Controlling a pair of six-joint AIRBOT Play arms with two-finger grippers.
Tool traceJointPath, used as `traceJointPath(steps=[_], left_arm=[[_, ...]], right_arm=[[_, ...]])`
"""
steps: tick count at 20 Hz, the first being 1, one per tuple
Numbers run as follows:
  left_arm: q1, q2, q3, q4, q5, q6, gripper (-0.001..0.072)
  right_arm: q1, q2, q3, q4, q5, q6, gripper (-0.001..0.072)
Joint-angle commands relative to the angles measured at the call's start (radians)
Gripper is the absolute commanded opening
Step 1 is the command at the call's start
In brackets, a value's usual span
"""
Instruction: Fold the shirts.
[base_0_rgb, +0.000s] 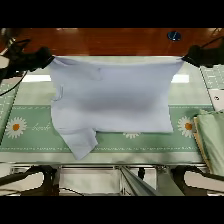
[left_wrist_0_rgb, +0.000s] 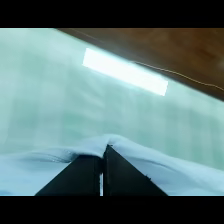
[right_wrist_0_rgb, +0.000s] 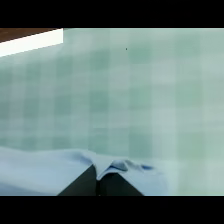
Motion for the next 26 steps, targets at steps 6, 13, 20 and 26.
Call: traceJointPath(steps=[6, 13, 20, 26], left_arm=[[-0.045, -0.369, 0.264, -0.022, -0.013, -0.116, 0.0018], [0.074, -0.317, 0.309, -0.039, -0.503, 0.072, 0.0018], [0.098, -0.32, 0.149, 0.171, -0.735, 0.071, 0.0018], [0.095, -0.325, 0.128, 0.202, -0.781, 0.029, 0.0508]], right_arm=[[0.0, -0.468, 0.313, 0.099, 0.017, 0.023, 0.0019], [-0.049, -0.408, 0.315, 0.095, 0.27, -0.052, 0.002], [-0.035, -0.407, 0.164, -0.068, 0.4, -0.05, 0.002], [-0.028, -0.383, 0.127, -0.079, 0.348, 0.007, 0.0408]])
